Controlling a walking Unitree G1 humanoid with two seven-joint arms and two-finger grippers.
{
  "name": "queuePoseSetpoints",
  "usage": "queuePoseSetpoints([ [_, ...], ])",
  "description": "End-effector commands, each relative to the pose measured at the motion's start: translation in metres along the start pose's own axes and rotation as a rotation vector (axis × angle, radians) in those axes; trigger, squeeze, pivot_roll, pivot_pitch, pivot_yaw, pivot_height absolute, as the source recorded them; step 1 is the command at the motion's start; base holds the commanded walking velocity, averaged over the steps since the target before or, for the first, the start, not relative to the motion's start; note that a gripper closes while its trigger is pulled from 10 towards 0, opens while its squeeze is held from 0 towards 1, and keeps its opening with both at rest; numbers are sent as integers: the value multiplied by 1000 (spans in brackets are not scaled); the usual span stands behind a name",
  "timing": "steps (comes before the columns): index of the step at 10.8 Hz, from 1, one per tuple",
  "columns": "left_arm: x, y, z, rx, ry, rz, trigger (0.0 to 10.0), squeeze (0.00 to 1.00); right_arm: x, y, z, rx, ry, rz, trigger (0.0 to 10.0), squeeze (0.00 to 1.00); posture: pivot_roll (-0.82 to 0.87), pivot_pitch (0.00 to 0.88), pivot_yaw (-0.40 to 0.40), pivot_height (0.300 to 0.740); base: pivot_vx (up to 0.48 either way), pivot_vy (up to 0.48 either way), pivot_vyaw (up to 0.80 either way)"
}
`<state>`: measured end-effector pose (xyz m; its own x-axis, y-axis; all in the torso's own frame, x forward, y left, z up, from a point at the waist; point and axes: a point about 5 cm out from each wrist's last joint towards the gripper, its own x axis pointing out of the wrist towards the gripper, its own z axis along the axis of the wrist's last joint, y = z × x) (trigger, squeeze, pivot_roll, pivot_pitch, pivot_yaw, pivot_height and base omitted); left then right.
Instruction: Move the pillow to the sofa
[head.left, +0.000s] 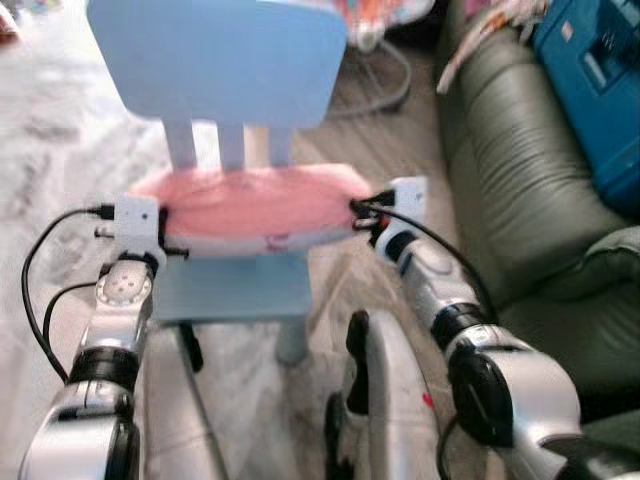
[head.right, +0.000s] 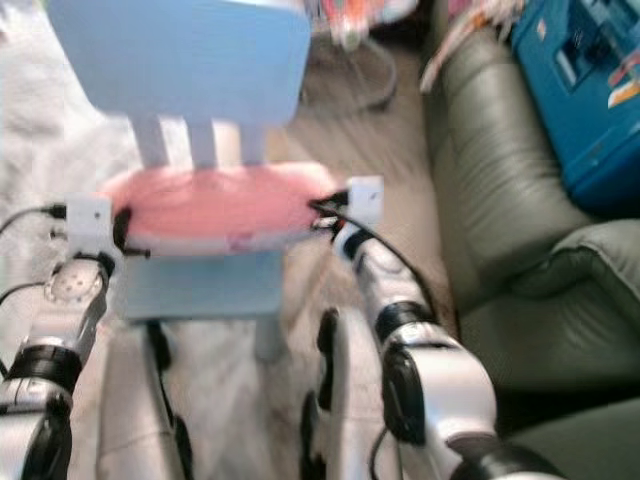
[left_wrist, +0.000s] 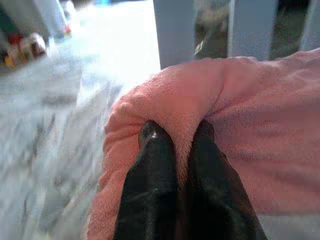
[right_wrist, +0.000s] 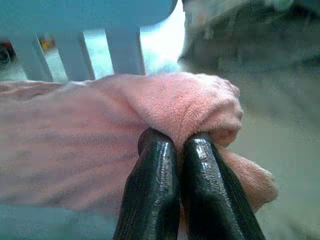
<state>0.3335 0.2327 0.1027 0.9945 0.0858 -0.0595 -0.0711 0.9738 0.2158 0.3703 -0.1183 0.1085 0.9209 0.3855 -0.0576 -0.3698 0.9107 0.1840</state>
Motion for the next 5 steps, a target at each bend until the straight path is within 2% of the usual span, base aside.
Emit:
queuePoseSetpoints([
  [1,-3,-2,2,1,-25,-17,0,0,-7,-12,5,-20,-49,-32,0,0,60,0,-80,465,0,0,0],
  [3,-9,-19,10,-14,-85,-80,0,0,-25,-21,10,-77,-165,-104,0,0,15,0,-46,465,0,0,0],
  [4,-15,-25,17,-27,-126,-120,0,0,-38,-20,17,-101,-239,-189,0,0,6,0,-29,465,0,0,0],
  [5,-22,-24,21,-48,-147,-154,0,0,-53,-12,24,-138,-300,-233,0,0,-22,0,-4,465,0,0,0],
])
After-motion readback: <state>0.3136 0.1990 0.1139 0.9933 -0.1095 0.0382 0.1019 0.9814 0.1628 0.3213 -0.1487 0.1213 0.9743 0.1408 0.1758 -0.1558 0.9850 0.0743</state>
